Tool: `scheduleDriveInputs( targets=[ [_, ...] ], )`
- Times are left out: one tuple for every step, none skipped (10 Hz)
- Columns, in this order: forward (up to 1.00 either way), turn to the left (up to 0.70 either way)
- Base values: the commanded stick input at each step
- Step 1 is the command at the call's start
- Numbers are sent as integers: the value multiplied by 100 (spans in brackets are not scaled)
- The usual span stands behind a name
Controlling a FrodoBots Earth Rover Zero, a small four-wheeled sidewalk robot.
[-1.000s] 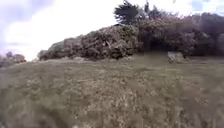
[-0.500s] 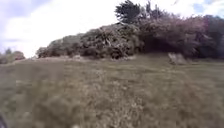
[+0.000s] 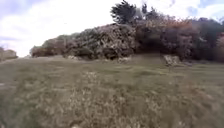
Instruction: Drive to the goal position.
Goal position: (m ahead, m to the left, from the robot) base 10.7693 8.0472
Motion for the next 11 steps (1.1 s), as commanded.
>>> scheduleDriveInputs(
  targets=[
    [100,-13],
    [100,0],
    [100,0],
    [100,0],
    [100,0],
    [100,0],
    [100,0],
    [100,0],
    [100,0],
    [100,0],
    [100,0]
  ],
)
